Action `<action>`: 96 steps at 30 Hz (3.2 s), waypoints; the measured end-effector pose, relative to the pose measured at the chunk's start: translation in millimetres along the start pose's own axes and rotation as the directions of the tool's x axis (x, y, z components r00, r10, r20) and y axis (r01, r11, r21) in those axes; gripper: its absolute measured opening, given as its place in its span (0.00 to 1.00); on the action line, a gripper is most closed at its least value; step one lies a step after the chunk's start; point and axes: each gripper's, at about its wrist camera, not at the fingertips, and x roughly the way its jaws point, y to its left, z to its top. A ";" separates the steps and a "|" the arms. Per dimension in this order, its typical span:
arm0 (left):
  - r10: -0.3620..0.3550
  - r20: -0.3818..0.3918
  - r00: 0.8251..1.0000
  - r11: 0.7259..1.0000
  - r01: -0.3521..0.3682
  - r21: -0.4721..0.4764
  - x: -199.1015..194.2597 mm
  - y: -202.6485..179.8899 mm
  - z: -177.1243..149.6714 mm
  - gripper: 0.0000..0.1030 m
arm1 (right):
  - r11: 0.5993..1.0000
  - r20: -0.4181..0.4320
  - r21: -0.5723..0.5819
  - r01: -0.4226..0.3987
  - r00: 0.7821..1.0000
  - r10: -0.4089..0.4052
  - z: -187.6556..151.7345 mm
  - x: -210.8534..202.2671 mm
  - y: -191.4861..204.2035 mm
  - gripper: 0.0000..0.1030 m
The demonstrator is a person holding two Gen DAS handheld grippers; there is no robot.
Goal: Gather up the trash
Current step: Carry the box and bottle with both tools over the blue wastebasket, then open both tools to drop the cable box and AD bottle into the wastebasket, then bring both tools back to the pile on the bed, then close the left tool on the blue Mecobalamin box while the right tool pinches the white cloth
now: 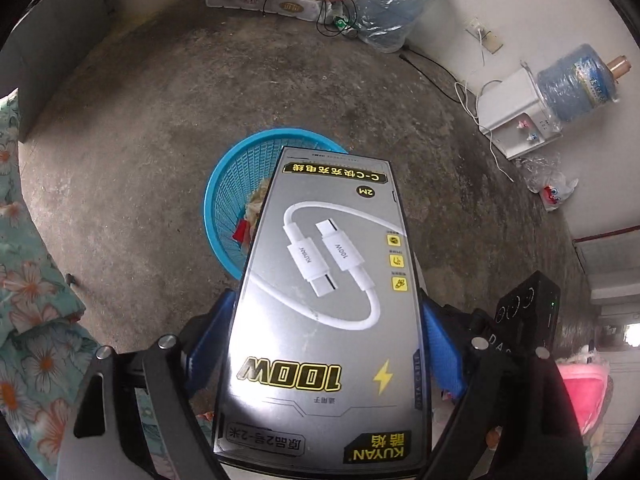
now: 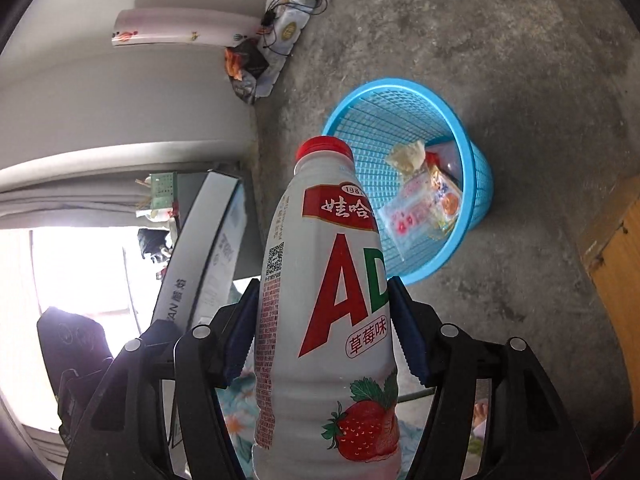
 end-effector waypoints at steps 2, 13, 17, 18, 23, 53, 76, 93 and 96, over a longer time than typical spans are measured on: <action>0.020 0.033 0.999 1.000 -0.019 -0.018 6.2 -0.8 13.7 0.81 | 1.000 -0.002 0.011 0.026 1.000 -0.026 14.4 14.8 -1.0 0.67; -0.032 0.059 0.998 0.999 0.032 0.003 16.0 -17.0 25.5 0.87 | 0.997 0.078 0.076 -0.004 0.997 -0.001 5.5 10.4 -27.7 0.70; -0.063 0.085 0.994 0.998 0.064 -0.002 2.7 -14.7 17.7 0.87 | 0.997 0.129 0.072 -0.001 0.992 -0.008 0.4 -4.6 -35.2 0.70; -0.074 0.097 0.992 0.997 0.075 0.001 -3.3 -14.5 15.1 0.87 | 0.997 0.147 0.071 -0.001 0.989 -0.009 -2.1 -9.7 -36.7 0.70; -0.131 0.173 0.976 0.991 0.124 0.054 -54.0 -13.4 -5.9 0.87 | 0.998 0.215 0.055 -0.006 0.977 -0.006 -14.0 -33.7 -36.2 0.70; 0.219 0.791 0.572 0.942 0.088 -0.325 -381.5 189.5 -411.0 0.94 | 0.360 0.321 -0.901 0.242 0.930 0.178 -294.4 -86.7 217.6 0.92; 0.417 0.766 0.488 0.837 0.121 -0.533 -391.5 273.9 -566.0 0.94 | 0.450 -0.204 -0.877 -0.168 0.978 -0.032 -370.5 -52.6 219.3 0.92; 0.296 0.728 0.618 0.906 0.059 -0.418 -336.6 282.5 -529.9 0.94 | 0.397 -0.320 -0.883 -0.249 0.939 -0.123 -413.3 4.0 255.5 0.88; 0.285 0.719 0.634 0.921 0.027 -0.389 -329.1 278.5 -521.7 0.94 | 0.351 -0.293 -0.911 -0.217 0.939 -0.179 -426.8 24.5 260.7 0.81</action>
